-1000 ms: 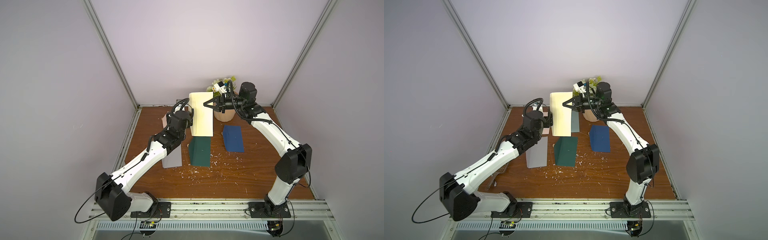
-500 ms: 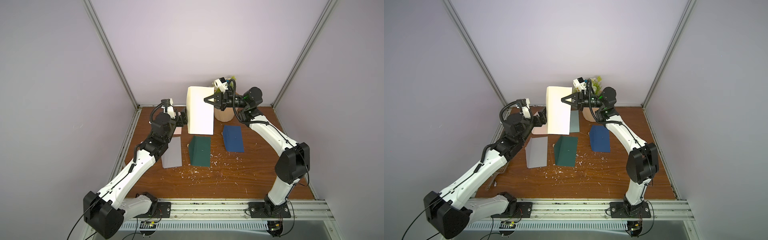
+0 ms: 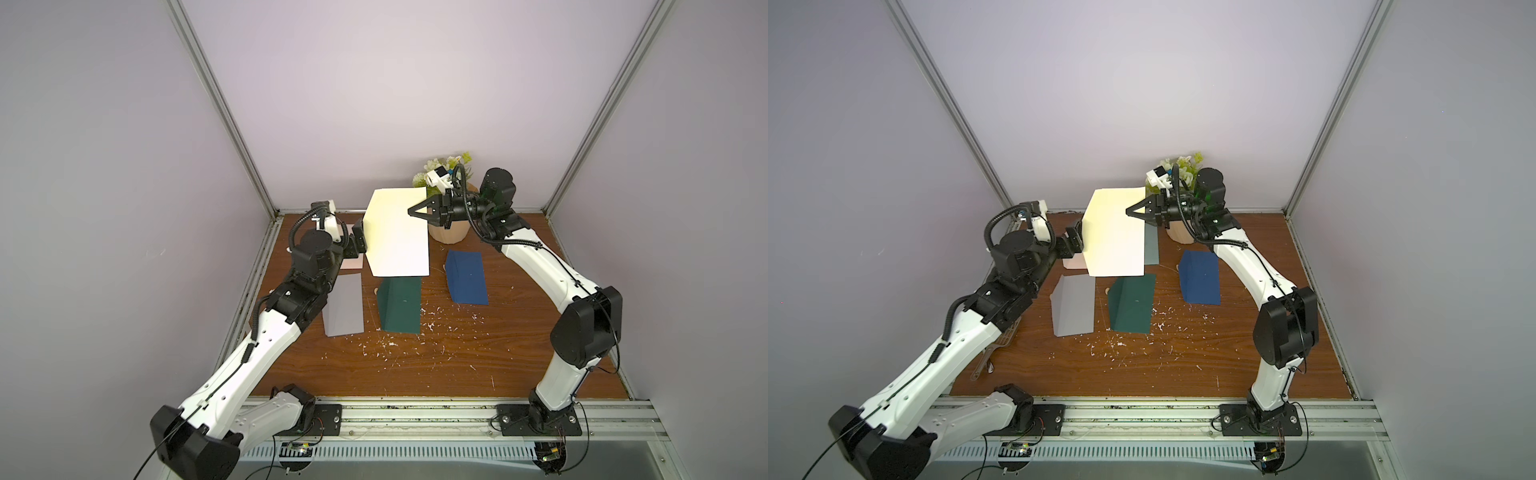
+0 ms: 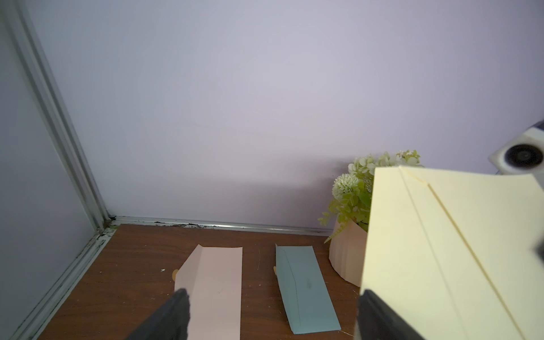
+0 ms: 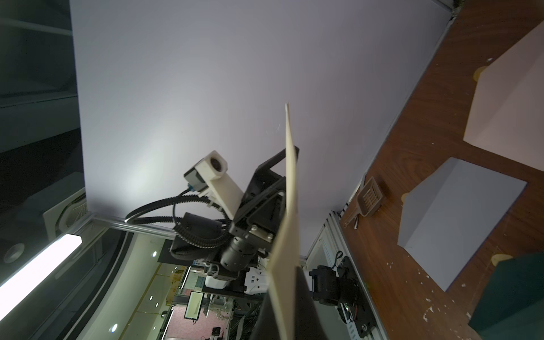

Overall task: Open the envelope
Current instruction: Open the envelope flap on the envelope, then place the envelope at the center of the board.

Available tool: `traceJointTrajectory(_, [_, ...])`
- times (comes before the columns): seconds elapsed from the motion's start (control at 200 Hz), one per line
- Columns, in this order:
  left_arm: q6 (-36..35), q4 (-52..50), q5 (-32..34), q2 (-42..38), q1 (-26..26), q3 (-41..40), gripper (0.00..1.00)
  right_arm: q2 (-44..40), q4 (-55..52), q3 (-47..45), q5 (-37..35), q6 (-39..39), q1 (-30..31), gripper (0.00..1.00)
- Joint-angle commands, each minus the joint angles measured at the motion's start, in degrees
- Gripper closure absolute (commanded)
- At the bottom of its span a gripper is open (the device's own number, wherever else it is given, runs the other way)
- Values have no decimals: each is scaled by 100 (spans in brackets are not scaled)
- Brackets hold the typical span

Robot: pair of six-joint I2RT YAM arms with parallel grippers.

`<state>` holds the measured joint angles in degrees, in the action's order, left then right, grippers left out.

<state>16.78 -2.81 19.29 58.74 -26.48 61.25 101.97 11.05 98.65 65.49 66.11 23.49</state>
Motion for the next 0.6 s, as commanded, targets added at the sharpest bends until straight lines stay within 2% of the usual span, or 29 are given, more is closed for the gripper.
traceJointTrajectory(0.0, [-78,-625,511,-347,81,207,6,-255,-1441,265,-141,-1418,-116,100])
traceJointTrajectory(0.085, [-39,-803,608,-555,90,181,4,-268,-1752,152,-220,-1658,-176,100])
traceJointTrajectory(0.19, [-9,-946,735,-727,101,146,2,-311,-2683,67,-442,-2366,-182,100])
traceJointTrajectory(0.39, [-34,-1068,824,-751,175,98,0,-817,-4191,-952,-1105,-3568,-274,100])
traceJointTrajectory(0.49, [73,-954,445,-676,437,-2,0,-987,-5052,-1333,-1776,-4179,-455,100])
traceJointTrajectory(0.595, [257,-804,-150,-507,831,-64,0,-1155,-5444,-1664,-2194,-4518,-843,100])
